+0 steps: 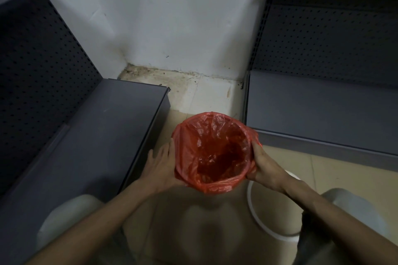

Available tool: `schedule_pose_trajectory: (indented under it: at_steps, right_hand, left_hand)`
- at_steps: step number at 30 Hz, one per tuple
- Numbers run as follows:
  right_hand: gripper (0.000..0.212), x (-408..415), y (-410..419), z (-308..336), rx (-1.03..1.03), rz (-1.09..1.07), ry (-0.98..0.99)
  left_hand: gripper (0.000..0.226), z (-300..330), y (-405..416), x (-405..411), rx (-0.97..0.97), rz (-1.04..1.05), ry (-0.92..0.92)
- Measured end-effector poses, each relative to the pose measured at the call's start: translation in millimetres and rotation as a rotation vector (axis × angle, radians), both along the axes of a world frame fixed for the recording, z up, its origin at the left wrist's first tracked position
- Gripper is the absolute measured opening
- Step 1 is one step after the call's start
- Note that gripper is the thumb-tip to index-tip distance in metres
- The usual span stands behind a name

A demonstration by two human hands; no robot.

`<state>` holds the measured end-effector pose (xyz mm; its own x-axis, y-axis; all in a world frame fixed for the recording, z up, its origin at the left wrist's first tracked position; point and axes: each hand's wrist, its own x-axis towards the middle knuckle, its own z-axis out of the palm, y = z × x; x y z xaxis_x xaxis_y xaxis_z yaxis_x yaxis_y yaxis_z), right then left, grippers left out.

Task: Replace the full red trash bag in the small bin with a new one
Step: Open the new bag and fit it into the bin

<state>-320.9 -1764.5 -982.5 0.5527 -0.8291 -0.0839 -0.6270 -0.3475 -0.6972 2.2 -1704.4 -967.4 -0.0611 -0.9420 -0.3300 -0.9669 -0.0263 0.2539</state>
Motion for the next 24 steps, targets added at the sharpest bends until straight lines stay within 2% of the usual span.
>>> schedule_pose_trajectory:
  at_steps: [2,4,6,7,9,15,18,21,22,24]
  right_hand:
    - [0.050,6,2,8,-0.080,0.026,0.049]
    - [0.076,5,-3,4,-0.125,-0.003,0.137]
    - [0.087,7,-2,10,0.046,-0.057,0.070]
    - [0.100,9,-1,15,0.055,-0.083,0.057]
    - [0.119,5,-2,11,-0.081,-0.034,0.091]
    - [0.085,8,-17,10,-0.093,-0.090,-0.025]
    - [0.091,11,-28,7,-0.049,-0.079,-0.042]
    - [0.100,15,-36,5,-0.022,-0.031,-0.008]
    - [0.095,18,-38,8,-0.048,-0.013,0.021]
    - [0.070,27,-44,14,-0.072,-0.045,0.021]
  left_hand:
    - [0.153,-2,-1,-2,-0.023,0.018,-0.004]
    - [0.152,-3,-1,-4,-0.033,0.040,-0.002]
    - [0.151,-6,0,-5,-0.051,0.052,-0.019]
    - [0.150,-7,1,-5,-0.061,0.046,-0.038]
    - [0.147,-8,2,-2,-0.078,0.037,-0.038]
    - [0.142,-6,-6,11,-0.064,0.053,0.070]
    - [0.142,-2,-17,11,-0.046,0.102,0.070]
    - [0.130,-3,-30,13,-0.043,0.125,0.067]
    - [0.128,-4,-34,15,-0.040,0.131,0.061]
    - [0.127,-5,-44,18,-0.010,0.159,0.045]
